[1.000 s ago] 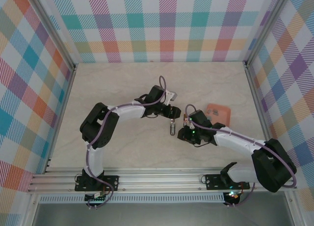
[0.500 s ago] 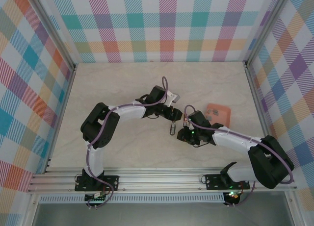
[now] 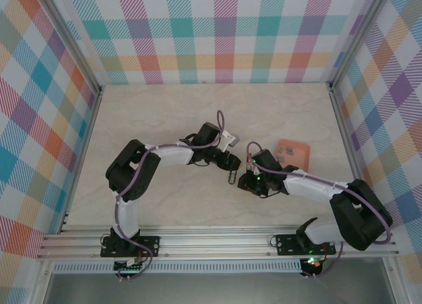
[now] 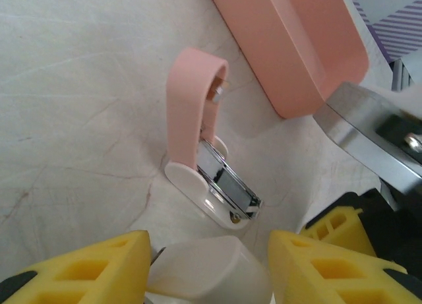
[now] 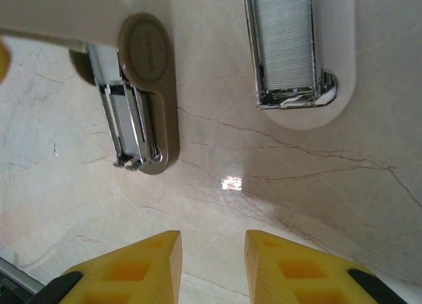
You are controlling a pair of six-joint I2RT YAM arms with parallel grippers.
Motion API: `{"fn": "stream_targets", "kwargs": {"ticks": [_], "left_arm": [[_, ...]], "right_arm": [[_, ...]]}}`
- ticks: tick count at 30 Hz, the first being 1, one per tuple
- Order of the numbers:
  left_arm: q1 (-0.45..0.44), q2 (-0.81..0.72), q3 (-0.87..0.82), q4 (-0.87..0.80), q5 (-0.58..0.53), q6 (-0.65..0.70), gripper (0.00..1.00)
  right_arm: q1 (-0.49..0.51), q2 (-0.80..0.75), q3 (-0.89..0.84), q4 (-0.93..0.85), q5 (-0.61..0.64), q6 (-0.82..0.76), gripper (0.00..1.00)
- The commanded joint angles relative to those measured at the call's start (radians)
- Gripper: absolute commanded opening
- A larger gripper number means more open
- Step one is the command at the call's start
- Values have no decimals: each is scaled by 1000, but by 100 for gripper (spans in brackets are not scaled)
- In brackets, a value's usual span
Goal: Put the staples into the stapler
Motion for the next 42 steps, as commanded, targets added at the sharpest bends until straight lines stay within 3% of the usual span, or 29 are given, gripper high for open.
{"fn": "stream_targets", "kwargs": {"ticks": [1, 25, 29, 34, 39, 42], "left_arm": [[-16, -66, -32, 41, 43, 36, 49], [-45, -173, -149, -45, -11, 175, 47], [-44, -213, -177, -11, -86, 63, 48], [-40, -268, -188, -87, -186, -145, 51], [-40, -334, -262, -101, -269, -318, 50], [-39, -347, -273, -139, -301, -355, 50]], "right_arm": [[-5, 12, -2, 8, -4, 20, 31], [-7, 20, 59, -1, -25, 30, 33], [-7, 2, 77, -22, -32, 32, 36], [-13, -29, 92, -29, -42, 62, 38], [-37, -1, 92, 53, -135, 119, 38], [-38, 37, 118, 65, -170, 125, 38]]}}
